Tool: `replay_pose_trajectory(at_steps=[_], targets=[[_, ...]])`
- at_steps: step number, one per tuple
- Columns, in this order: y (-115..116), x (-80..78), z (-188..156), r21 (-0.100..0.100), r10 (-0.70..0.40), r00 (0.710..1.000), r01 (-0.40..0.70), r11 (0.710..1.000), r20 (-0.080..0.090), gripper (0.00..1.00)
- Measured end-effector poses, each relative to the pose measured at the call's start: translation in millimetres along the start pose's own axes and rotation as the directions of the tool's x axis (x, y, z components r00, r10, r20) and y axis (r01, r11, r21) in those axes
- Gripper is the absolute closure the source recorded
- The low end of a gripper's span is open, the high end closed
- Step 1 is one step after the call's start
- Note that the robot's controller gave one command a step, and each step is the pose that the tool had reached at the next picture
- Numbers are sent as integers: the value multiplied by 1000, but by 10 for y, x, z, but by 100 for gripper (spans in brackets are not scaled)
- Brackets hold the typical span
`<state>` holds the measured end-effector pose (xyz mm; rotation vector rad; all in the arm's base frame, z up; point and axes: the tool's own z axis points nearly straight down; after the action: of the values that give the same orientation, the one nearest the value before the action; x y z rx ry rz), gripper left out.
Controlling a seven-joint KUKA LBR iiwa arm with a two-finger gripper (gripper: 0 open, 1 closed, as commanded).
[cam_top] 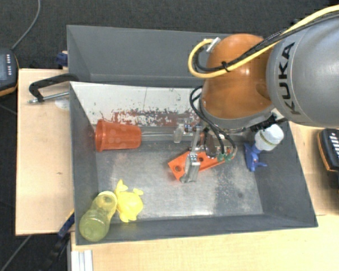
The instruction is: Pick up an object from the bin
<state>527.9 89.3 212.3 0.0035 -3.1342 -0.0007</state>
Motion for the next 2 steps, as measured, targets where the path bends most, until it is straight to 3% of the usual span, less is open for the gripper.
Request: replay_pose_trajectory(at_steps=[1,2], targets=[[-4,-14,-48,-1,1,1000,-1,1000,9,0],[-239,113,124,-3,-80,997,80,997,13,0]])
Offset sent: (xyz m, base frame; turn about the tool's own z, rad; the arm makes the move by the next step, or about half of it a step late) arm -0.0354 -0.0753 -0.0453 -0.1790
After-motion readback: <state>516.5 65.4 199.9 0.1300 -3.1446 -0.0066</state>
